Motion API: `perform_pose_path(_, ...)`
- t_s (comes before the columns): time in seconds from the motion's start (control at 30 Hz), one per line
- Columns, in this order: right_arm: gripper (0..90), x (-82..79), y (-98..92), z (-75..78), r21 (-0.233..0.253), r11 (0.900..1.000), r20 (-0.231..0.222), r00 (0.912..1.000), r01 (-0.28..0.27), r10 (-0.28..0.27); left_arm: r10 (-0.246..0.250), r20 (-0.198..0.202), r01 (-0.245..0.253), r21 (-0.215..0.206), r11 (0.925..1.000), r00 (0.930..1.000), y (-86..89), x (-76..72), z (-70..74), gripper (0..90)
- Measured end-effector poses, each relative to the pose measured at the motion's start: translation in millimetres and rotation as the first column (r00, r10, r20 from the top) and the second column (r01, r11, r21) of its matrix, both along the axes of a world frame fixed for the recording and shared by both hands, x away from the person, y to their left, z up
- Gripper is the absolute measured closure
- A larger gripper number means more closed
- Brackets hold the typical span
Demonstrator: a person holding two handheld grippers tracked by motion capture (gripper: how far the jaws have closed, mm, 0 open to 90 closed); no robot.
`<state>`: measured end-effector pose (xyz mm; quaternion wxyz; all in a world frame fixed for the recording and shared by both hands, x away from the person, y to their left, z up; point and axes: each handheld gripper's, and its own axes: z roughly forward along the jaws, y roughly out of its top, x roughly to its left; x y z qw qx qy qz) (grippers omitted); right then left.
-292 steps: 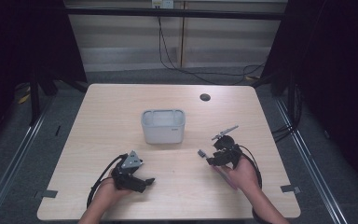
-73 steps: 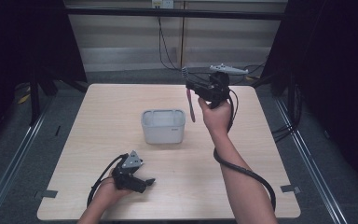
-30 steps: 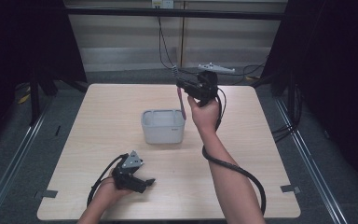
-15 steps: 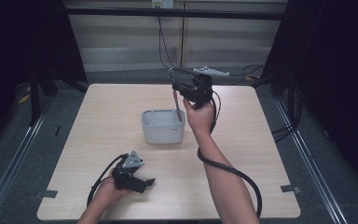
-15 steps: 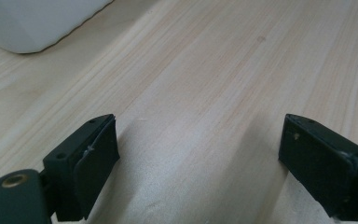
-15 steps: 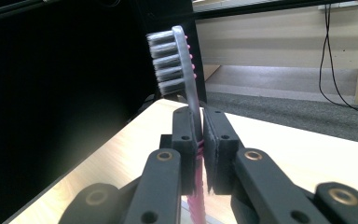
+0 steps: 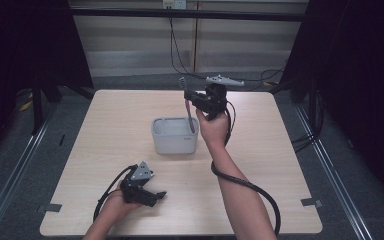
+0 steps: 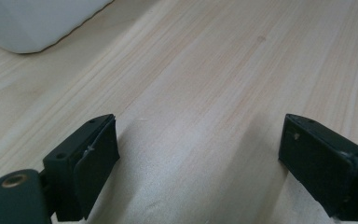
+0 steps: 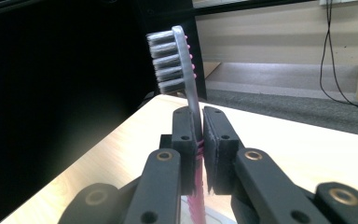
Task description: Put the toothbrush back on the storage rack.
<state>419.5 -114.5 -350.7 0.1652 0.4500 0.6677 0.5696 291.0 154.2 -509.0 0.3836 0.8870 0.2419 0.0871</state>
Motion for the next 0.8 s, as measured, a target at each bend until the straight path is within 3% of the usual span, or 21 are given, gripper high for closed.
perform_pose_path(0.8,83.3,-7.1,-7.6,-17.6,-0.017,1.000,-0.009,0.9999,0.006,-0.006,-0.001,0.000,0.001,-0.001,1.0000,1.0000,0.0,0.0,-0.1,11.5)
